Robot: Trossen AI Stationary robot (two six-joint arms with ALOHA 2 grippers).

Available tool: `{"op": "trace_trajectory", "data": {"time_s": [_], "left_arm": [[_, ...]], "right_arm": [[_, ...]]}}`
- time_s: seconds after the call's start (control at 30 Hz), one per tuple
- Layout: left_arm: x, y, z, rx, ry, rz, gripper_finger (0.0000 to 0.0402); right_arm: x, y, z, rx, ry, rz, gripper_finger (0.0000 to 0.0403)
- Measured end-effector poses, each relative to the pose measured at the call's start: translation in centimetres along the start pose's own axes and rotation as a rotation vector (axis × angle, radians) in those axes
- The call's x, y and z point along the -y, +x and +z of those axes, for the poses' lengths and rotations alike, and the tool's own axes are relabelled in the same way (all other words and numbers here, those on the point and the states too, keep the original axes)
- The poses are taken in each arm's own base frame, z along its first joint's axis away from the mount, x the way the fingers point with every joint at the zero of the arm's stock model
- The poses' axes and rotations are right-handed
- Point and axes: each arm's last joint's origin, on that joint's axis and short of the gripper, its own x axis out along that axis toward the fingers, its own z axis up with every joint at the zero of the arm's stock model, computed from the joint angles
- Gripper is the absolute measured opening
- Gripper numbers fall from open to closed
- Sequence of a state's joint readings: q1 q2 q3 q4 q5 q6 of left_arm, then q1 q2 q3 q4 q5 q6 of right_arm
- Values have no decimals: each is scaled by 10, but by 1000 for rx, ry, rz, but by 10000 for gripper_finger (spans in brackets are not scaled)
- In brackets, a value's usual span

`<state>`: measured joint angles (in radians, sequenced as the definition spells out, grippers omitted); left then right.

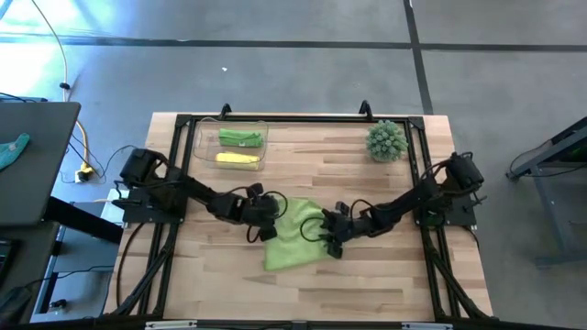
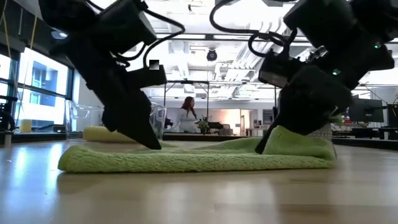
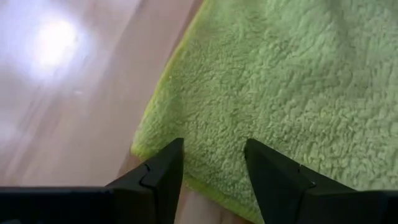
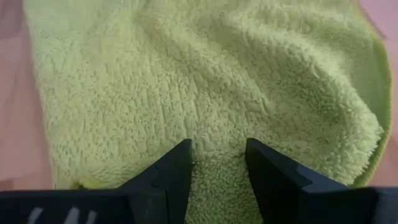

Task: Roll microfiber towels into tight, uniform cylinder then place into a basket
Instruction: Fold the light green microfiber cloth

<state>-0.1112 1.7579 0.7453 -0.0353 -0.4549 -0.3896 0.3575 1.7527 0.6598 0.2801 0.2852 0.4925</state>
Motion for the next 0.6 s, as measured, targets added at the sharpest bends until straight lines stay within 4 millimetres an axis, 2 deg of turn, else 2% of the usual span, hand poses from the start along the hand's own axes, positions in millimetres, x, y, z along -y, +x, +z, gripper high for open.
{"op": "trace_trajectory", "data": {"time_s": [0.17,0.4,0.6], "left_arm": [[-2,1,-10,-105,-84,29,163],[19,-14,-21,-105,-74,-15,163],[32,-26,-29,-117,-42,-76,163]], "right_arm": [[-5,-3,0,7,-9,19,144],[-3,-18,14,58,-9,25,144],[3,-33,31,173,-48,-71,144]]}}
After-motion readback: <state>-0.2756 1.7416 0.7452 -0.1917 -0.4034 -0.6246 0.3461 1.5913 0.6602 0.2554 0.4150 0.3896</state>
